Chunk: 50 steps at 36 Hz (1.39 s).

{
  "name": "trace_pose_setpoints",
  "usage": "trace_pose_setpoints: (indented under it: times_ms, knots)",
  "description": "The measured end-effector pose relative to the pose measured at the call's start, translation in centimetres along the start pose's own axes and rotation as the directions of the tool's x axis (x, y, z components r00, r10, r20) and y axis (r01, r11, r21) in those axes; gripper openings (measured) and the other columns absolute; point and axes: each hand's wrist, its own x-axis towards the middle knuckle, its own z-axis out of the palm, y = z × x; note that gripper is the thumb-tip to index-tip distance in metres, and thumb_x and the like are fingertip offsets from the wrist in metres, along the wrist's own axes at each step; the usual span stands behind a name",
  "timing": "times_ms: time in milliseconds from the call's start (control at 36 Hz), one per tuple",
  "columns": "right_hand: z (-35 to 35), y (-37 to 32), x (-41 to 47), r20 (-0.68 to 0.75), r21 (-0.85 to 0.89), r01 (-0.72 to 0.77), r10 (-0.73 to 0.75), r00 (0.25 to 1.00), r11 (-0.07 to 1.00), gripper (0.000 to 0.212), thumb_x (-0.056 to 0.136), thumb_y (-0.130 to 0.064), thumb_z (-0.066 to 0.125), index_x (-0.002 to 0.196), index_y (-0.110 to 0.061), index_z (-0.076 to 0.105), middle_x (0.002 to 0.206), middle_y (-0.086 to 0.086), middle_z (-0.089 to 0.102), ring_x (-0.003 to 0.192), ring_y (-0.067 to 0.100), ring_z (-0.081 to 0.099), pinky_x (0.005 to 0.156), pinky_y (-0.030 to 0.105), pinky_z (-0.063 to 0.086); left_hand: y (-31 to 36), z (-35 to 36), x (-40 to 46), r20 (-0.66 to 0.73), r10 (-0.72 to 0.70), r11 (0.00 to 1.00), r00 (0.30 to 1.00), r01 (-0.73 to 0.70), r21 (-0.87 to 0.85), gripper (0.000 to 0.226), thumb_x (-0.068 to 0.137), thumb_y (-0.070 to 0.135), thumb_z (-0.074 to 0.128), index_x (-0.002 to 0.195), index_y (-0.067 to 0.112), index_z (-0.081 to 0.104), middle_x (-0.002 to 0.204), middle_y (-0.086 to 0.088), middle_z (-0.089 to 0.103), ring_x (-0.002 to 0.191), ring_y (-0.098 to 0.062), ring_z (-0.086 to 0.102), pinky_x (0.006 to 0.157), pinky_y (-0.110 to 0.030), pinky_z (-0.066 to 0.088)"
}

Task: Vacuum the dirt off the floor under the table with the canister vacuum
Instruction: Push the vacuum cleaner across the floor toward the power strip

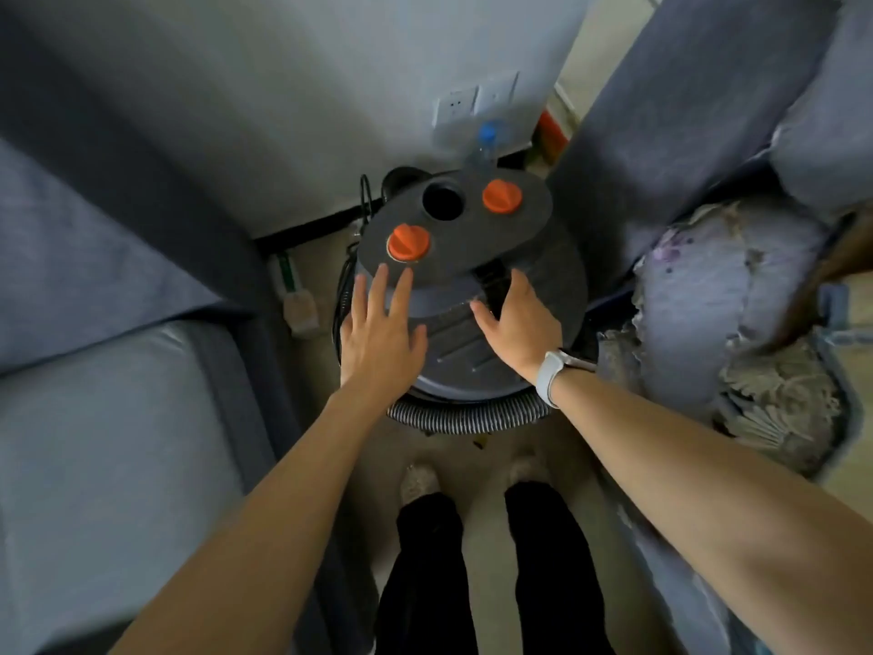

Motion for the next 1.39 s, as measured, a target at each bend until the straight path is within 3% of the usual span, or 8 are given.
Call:
trace_pose_setpoints:
  times_ms: [222,306,417,667,889,972,1111,1389]
  knots:
    - [1.6,1.7,1.4,-0.055,0.137,0.127,-0.121,0.991,0.982,0.057,0.094,-0.042,0.052,0.133,-0.003,0.037,0.117,0.016,0.063,0.103,0.04,0.061,0.079,0.044,0.049,0.6,3.2,1.8,-0.103,-0.067,0.998,0.992,0.066,-0.017,0.062,0.098,0.029,0.045,0.152,0.021,0.016,0.161,-0.002,0.004,0.147,-0.026,-0.008,0.115,-0.048,0.016]
    - [1.3,2.3,1.4,0.025,0.237,0.158,-0.169,0.985,0.959,0.056,0.096,-0.039,0.051,0.136,-0.004,0.033,0.121,0.017,0.061,0.107,0.039,0.059,0.085,0.044,0.047,1.3,4.1,0.7,-0.179,-0.14,0.985,0.974,0.118,-0.125,0.06,0.098,0.027,0.046,0.151,0.02,0.021,0.161,-0.003,0.007,0.148,-0.024,-0.003,0.115,-0.047,0.019]
    - [1.1,2.9,0.9,0.065,0.296,0.245,-0.275,0.959,0.923,0.054,0.096,-0.034,0.051,0.133,-0.001,0.03,0.11,0.019,0.063,0.094,0.038,0.063,0.072,0.041,0.046,2.6,6.1,-2.6,-0.262,-0.272,0.935,0.926,0.191,-0.299,0.059,0.096,0.023,0.051,0.149,0.014,0.027,0.159,-0.009,0.014,0.147,-0.028,0.007,0.116,-0.044,0.018]
    - [0.9,4.4,-3.8,0.249,0.286,0.251,-0.325,0.913,0.925,0.05,0.097,-0.033,0.05,0.13,-0.004,0.026,0.091,0.011,0.056,0.08,0.032,0.06,0.076,0.052,0.052,5.1,10.1,-10.9,-0.133,-0.494,0.806,0.859,0.395,-0.441,0.058,0.097,0.027,0.05,0.149,0.014,0.027,0.158,-0.007,0.019,0.146,-0.024,0.016,0.116,-0.037,0.021]
    - [1.4,7.8,-10.5,0.358,0.246,0.372,-0.44,0.823,0.895,0.048,0.095,-0.031,0.054,0.126,-0.003,0.031,0.11,0.017,0.06,0.093,0.038,0.062,0.073,0.046,0.05,6.2,11.3,-17.2,-0.29,-0.558,0.793,0.777,0.396,-0.463,0.059,0.095,0.022,0.055,0.147,0.01,0.031,0.155,-0.015,0.022,0.144,-0.032,0.017,0.114,-0.048,0.026]
    - [1.6,8.8,-13.1,0.412,0.219,0.441,-0.492,0.767,0.87,0.053,0.095,-0.032,0.053,0.133,-0.004,0.028,0.12,0.015,0.057,0.098,0.038,0.061,0.077,0.048,0.051,6.7,12.4,-20.0,-0.32,-0.558,0.81,0.766,0.42,-0.409,0.059,0.094,0.024,0.056,0.146,0.008,0.034,0.155,-0.017,0.023,0.144,-0.035,0.015,0.112,-0.051,0.024]
    - [1.7,10.3,-17.2,0.521,0.16,0.562,-0.553,0.65,0.811,0.051,0.095,-0.034,0.053,0.131,-0.007,0.029,0.106,0.012,0.058,0.083,0.035,0.062,0.064,0.044,0.05,7.6,14.7,-25.6,-0.319,-0.616,0.783,0.72,0.516,-0.347,0.06,0.094,0.034,0.054,0.147,0.015,0.034,0.156,-0.014,0.022,0.145,-0.037,0.011,0.112,-0.057,0.018]
    - [1.1,13.3,-21.5,0.787,0.115,0.802,-0.546,0.287,0.586,0.046,0.095,-0.036,0.052,0.128,-0.011,0.031,0.119,0.009,0.053,0.095,0.035,0.06,0.075,0.049,0.05,10.3,20.1,-34.9,-0.241,-0.755,0.656,0.611,0.684,-0.32,0.064,0.089,0.054,0.036,0.145,0.022,0.032,0.155,-0.016,0.023,0.142,-0.044,0.017,0.108,-0.065,0.021]
